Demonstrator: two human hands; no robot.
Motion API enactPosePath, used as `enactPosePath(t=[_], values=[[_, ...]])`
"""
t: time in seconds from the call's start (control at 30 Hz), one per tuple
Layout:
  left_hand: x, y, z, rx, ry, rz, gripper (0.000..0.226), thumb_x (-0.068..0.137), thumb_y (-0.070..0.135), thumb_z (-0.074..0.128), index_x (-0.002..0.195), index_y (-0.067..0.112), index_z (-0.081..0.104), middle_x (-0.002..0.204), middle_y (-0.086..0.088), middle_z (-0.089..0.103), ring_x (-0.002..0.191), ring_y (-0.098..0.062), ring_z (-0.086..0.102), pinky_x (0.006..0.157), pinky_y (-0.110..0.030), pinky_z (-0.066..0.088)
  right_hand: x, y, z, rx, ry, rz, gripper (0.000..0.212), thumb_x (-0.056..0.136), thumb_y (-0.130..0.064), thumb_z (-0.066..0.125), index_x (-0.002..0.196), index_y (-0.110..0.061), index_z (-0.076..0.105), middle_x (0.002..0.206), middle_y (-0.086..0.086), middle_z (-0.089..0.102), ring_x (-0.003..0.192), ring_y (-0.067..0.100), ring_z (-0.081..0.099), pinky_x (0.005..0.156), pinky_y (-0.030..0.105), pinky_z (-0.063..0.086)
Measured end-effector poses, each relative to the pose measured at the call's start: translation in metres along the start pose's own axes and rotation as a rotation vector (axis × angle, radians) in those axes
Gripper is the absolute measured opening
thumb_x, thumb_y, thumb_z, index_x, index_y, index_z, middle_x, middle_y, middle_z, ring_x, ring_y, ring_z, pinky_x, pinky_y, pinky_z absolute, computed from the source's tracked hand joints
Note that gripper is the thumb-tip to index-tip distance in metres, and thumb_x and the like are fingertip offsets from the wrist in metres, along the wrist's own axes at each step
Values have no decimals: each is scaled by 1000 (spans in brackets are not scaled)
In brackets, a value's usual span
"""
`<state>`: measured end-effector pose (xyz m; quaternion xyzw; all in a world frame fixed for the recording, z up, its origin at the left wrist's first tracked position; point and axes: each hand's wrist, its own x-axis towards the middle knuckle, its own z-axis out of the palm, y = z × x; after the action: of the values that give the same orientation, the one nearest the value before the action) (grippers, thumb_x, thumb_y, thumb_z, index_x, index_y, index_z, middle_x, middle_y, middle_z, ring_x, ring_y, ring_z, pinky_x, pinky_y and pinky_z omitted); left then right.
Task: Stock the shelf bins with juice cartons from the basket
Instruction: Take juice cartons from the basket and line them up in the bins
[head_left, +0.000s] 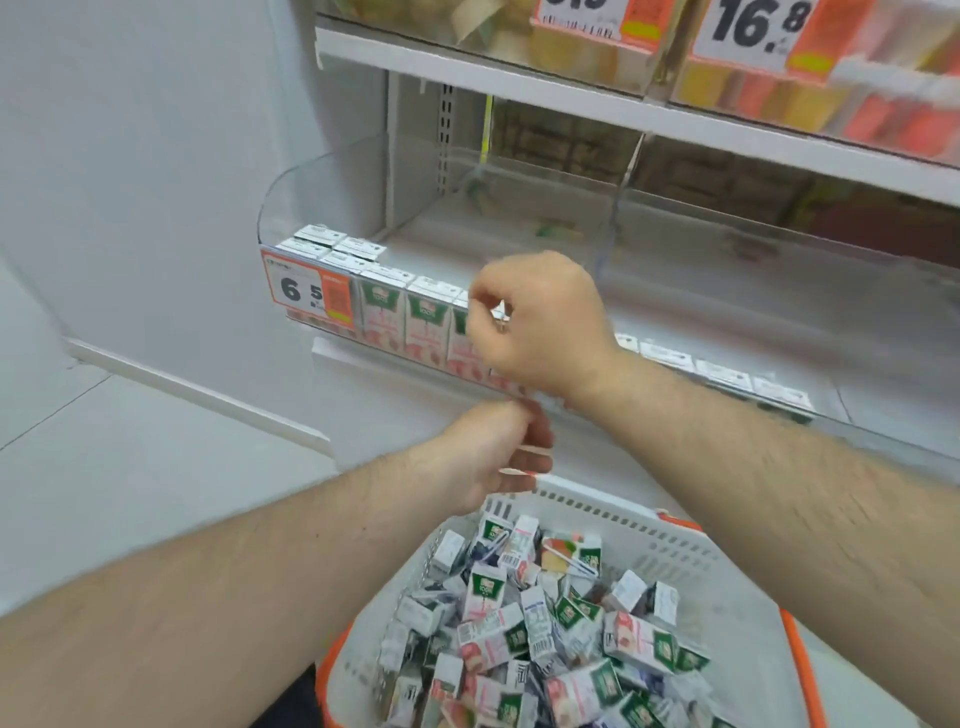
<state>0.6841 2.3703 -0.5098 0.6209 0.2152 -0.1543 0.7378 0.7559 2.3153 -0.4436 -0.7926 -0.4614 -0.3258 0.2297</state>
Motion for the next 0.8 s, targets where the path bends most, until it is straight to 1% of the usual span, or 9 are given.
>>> enactPosePath(t=[0.07,0.17,0.3,0.4,0.53,0.63,0.7,0.73,0.8], values=[[3,-16,2,233,-101,5,12,92,19,50,95,13,60,87,-1,61,67,-16,59,63,-28,46,-35,0,-17,23,34,-75,18,73,-19,54,61,-10,62,57,4,58,56,29,54,56,35,44],[10,-39,2,537,-112,15,13,92,20,51,98,13,59,86,-1,59,67,-15,57,64,-29,42,-90,6,-31,100,-8,26,17,74,-17,56,62,-9,64,58,2,60,55,25,55,55,32,47],[21,-67,3,787,-107,-61,5,90,14,47,87,14,51,87,-7,50,73,-22,48,56,-25,33,-156,18,-31,193,-189,434,16,78,-17,58,67,-13,69,62,-10,60,59,12,56,59,32,52],[35,-88,2,939,-132,-92,8,88,10,47,80,12,48,76,-8,46,66,-20,42,51,-25,27,-195,32,-23,214,-384,775,13,83,-14,62,74,-15,72,68,-8,66,68,15,61,69,32,53],[62,-119,2,1116,-87,-88,25,87,7,44,63,11,42,60,-4,38,55,-15,35,51,-25,29,-240,47,-5,217,-527,971,16,85,-14,60,74,-19,69,72,-5,68,70,14,64,73,37,57],[86,-152,-3,1091,42,-84,6,89,9,50,86,10,55,82,-7,55,75,-20,54,64,-28,43,-270,46,16,250,-704,1067,21,90,-15,58,73,-26,64,76,-12,65,72,9,63,79,37,58],[98,-174,-7,1033,143,-121,25,87,9,53,112,12,52,103,-8,55,91,-24,58,68,-30,46,-287,42,32,306,-848,1102,12,90,-17,59,89,-24,68,94,-7,69,86,10,64,87,36,56],[102,-184,-9,989,168,-137,34,85,6,53,119,13,50,107,-8,54,92,-24,57,65,-29,45,-293,40,38,336,-932,1100,21,88,-19,63,108,-21,68,112,-2,68,99,13,62,94,35,53],[109,-200,-8,901,160,-160,47,82,1,53,127,15,49,114,-8,56,91,-25,58,57,-26,43,-304,37,52,385,-1117,1061,70,82,-28,72,144,-17,43,145,5,48,125,21,51,104,36,44]])
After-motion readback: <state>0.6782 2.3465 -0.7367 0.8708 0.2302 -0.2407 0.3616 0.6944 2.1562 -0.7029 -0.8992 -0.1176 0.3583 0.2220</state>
